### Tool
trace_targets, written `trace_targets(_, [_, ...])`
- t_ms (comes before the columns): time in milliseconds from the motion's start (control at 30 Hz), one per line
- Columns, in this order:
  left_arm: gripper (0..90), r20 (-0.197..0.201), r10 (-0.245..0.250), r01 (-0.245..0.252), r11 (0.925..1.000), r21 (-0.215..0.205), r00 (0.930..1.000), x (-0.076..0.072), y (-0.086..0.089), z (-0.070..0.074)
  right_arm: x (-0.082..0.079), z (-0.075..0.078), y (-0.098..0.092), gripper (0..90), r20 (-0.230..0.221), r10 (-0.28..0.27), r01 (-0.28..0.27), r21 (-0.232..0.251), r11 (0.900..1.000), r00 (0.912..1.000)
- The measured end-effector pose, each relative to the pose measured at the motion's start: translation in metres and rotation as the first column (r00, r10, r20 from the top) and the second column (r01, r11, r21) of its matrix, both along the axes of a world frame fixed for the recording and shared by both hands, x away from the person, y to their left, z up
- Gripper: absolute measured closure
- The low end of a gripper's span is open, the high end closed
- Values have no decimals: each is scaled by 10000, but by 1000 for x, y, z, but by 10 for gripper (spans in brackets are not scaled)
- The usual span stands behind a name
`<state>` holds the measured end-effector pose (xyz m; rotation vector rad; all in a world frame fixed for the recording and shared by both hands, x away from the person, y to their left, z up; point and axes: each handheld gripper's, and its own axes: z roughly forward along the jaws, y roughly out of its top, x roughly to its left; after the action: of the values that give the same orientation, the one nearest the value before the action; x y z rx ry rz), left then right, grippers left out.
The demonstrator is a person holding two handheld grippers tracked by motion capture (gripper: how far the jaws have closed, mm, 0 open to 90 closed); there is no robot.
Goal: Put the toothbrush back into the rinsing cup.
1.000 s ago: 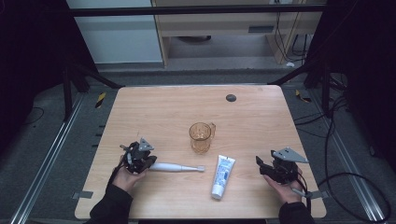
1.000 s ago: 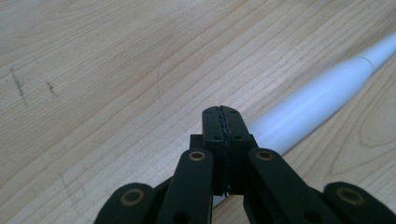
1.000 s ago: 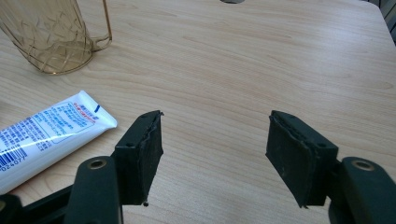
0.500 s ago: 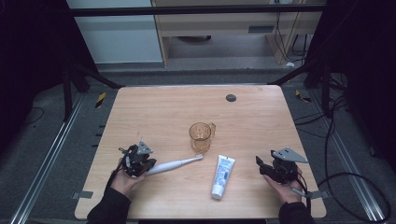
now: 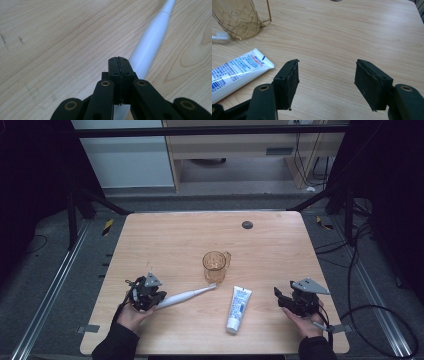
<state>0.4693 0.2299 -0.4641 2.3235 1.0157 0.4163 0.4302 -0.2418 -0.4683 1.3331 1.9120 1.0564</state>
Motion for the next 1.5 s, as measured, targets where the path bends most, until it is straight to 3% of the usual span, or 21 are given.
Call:
trace_targets(267, [821, 599, 139, -113, 9990, -434, 9981, 2, 7, 14, 0, 1, 0, 358, -1, -22, 22, 21, 10000, 10000])
trace_targets(300, [760, 778, 70, -33, 9989, -470, 9969, 2, 8, 15, 0, 1, 0, 358, 13, -16, 16, -7, 10000, 10000])
trace_targets(367, [739, 1068, 81, -33, 9990, -455, 9942, 2, 8, 18, 0, 1, 0, 358, -9, -25, 25, 18, 10000, 10000])
trace_targets(433, [653, 1215, 105, -56, 9991, -411, 9925, 3, 6, 21, 0, 1, 0, 358, 4, -40, 40, 24, 10000, 10000])
trace_targets(567, [591, 1327, -11, 55, 9994, -334, 9912, 3, 3, 22, 1, 0, 0, 357, -19, -44, 44, 7, 10000, 10000])
trace_targets(767, [495, 1271, -60, 144, 9977, -655, 9919, 6, -3, 30, 2, 0, 0, 356, -53, -55, 55, -10, 10000, 10000])
trace_targets(900, [480, 1085, -661, 736, 9951, -668, 9919, 8, -13, 37, 2, 0, 0, 356, -44, -68, 68, 9, 10000, 10000])
trace_targets(1067, [451, 978, -932, 997, 9930, -631, 9908, 10, -21, 40, 3, -1, -1, 356, -49, -64, 64, -34, 10000, 10000])
trace_targets(1133, [424, 454, -1094, 1129, 9901, -834, 9930, 14, -24, 42, 3, -1, 0, 356, -97, -64, 65, 8, 10000, 9999])
trace_targets(1300, [400, 551, -1408, 1449, 9863, -793, 9885, 15, -31, 46, 3, -1, 0, 356, -99, -57, 57, 1, 10000, 9999])
trace_targets(1500, [382, 361, -1899, 1920, 9790, -685, 9811, 19, -36, 44, 4, -1, 0, 355, -115, -66, 66, -6, 10000, 9999])
